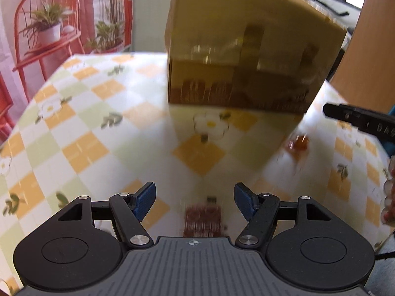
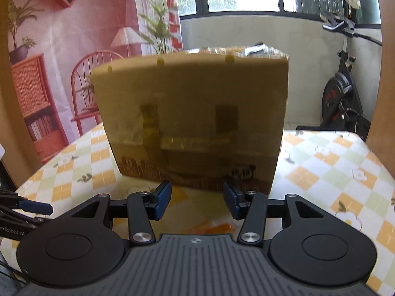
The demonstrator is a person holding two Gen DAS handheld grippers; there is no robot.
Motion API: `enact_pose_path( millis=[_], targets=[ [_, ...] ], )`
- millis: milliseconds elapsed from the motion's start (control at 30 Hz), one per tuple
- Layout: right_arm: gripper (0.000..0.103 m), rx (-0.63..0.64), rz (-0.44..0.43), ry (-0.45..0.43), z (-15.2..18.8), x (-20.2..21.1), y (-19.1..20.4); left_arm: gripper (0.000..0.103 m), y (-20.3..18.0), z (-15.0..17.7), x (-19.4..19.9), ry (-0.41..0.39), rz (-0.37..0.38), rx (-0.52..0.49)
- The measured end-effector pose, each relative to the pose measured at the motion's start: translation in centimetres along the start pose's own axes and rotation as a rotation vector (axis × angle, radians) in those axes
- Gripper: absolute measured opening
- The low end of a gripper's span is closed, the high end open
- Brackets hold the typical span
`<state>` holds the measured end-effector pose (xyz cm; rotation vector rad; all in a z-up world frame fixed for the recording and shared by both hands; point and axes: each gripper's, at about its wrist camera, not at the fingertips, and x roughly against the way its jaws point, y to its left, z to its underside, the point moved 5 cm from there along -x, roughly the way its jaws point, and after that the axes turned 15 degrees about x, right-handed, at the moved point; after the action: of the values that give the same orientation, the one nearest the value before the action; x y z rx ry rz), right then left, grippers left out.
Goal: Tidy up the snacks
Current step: 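Lower both tools toward the brown-print packet and orange sausage on the table, then grasp the brown-print packet with left tool while right tool grasps orange sausage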
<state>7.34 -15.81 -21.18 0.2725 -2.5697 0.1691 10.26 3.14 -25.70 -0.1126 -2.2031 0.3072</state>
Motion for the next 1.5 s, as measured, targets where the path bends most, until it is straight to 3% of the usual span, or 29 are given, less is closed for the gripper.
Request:
enact_pose_path(
  millis=[367,433,467,500,600,1133,1400,1500],
  targets=[
    [0.05,-0.028,-0.005,0.076,3.1,-1.3,-0.4,0.071,-0.3,2.7,-1.1,0.065,-0.02,-0.035],
    [0.05,-0.032,-0.007,0.089,3.5,-1.6,-0.4,0.064,-0.5,2.8,-1.2,0.055,-0.047,-0.061],
    [0.05,-0.034,-0.008,0.096,3.7,-1.7,-0.4,0.051,-0.6,2.8,-1.2,0.044,-0.062,-0.07],
    [0.05,-0.036,-0.009,0.102,3.9,-1.8,-0.5,0.046,-0.5,2.6,-1.2,0.036,-0.068,-0.074],
    [0.05,-0.046,-0.014,0.121,4.4,-2.2,-0.7,0.044,-0.1,2.1,-1.4,0.036,-0.039,-0.037],
    [0.05,-0.174,-0.053,0.215,5.3,-5.9,-2.4,0.044,-0.3,-1.0,-4.2,0.012,0.0,0.014],
    [0.049,-0.122,-0.037,0.232,5.2,-7.6,-2.0,0.044,-0.1,-1.4,-4.5,-0.004,0.024,0.029],
    [0.043,-0.055,-0.013,0.231,5.2,-7.8,-1.4,0.043,-0.1,-1.4,-4.5,-0.005,0.023,0.029]
  ],
)
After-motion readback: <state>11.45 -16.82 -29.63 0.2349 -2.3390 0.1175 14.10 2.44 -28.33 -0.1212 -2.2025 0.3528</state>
